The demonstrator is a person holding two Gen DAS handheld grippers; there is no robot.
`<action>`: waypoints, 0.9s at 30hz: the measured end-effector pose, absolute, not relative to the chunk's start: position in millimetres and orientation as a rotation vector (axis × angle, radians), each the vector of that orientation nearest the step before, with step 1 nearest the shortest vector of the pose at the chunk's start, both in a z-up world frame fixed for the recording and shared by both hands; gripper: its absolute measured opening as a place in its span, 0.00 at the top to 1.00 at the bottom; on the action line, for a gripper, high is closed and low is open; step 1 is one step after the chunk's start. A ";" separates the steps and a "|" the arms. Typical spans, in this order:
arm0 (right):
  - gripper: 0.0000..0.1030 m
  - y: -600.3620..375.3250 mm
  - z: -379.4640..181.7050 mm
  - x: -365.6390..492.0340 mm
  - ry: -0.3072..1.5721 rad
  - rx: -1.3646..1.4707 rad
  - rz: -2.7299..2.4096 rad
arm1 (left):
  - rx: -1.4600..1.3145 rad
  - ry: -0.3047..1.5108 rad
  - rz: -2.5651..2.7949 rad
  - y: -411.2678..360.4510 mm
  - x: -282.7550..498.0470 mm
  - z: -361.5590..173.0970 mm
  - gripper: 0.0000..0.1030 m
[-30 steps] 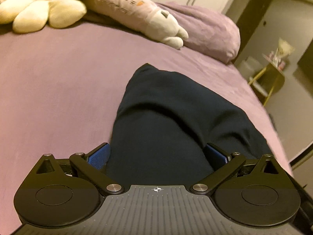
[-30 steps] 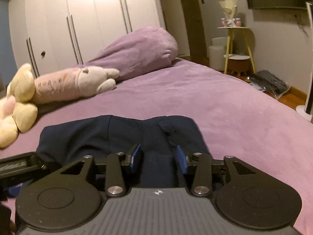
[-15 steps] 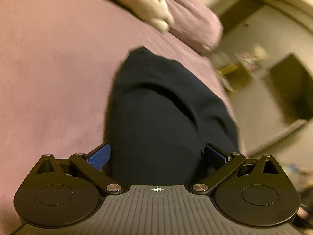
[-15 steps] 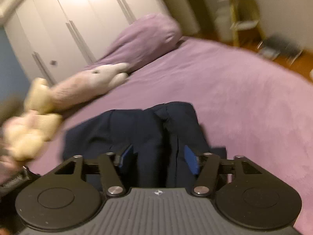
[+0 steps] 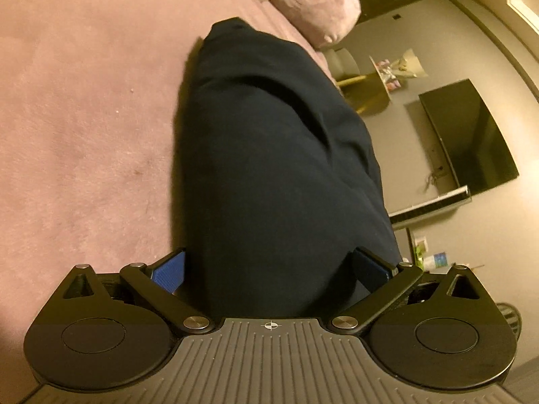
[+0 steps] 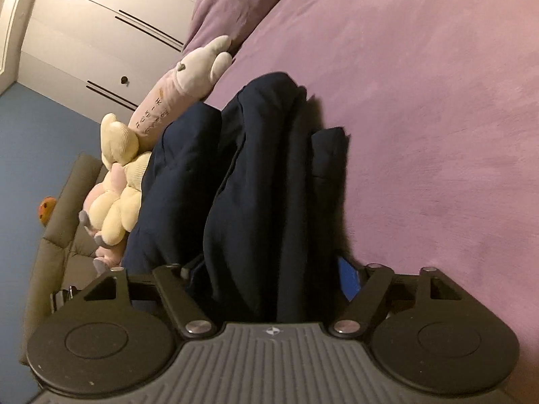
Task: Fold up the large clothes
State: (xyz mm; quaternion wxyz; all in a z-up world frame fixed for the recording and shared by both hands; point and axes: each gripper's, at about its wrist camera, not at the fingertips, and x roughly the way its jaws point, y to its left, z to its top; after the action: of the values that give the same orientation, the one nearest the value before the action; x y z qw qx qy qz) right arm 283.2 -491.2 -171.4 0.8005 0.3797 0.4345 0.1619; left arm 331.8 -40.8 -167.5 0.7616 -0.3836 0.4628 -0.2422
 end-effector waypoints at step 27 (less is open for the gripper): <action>0.57 -384.0 -145.0 308.6 0.924 0.622 0.509 | -0.742 0.885 -0.501 45.0 301.5 -118.7 0.28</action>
State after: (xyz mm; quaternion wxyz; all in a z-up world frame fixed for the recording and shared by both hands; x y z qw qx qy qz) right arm 308.6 -384.0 -145.0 0.8184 0.2919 0.4335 0.2391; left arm 301.5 45.0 -118.7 0.8083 -0.3470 0.4139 -0.2345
